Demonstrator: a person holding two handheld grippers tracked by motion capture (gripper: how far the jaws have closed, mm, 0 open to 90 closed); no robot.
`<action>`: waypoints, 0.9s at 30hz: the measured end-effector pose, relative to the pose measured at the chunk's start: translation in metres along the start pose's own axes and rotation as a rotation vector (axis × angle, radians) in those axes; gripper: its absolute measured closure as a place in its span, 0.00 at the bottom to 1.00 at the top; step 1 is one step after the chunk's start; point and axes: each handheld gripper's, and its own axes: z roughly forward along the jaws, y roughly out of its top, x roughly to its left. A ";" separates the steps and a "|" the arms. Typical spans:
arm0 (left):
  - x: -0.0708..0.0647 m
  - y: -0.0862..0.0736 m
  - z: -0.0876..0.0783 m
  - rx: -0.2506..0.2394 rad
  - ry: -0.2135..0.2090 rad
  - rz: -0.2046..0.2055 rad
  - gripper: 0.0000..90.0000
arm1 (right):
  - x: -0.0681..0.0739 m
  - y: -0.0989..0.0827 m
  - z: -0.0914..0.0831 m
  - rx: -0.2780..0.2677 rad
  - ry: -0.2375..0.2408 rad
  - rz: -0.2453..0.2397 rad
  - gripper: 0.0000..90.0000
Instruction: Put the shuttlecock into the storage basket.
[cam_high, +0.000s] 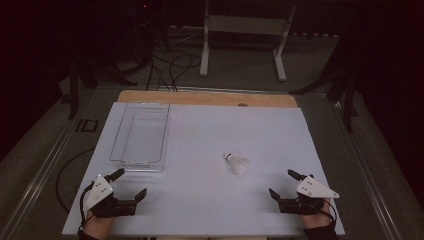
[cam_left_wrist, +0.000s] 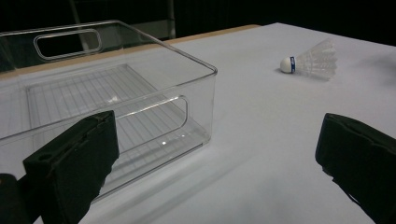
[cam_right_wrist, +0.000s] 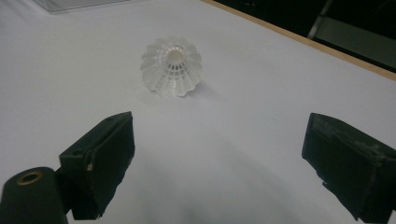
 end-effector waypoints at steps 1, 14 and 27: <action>0.000 0.000 0.000 -0.002 0.003 -0.002 0.00 | 0.000 0.000 0.000 0.001 0.001 -0.002 0.11; -0.001 0.005 -0.001 -0.015 -0.004 -0.010 0.00 | 0.001 0.002 -0.002 -0.004 -0.004 -0.005 0.11; 0.000 0.029 -0.005 0.010 -0.023 0.005 0.00 | 0.002 0.003 -0.003 -0.012 -0.014 -0.014 0.11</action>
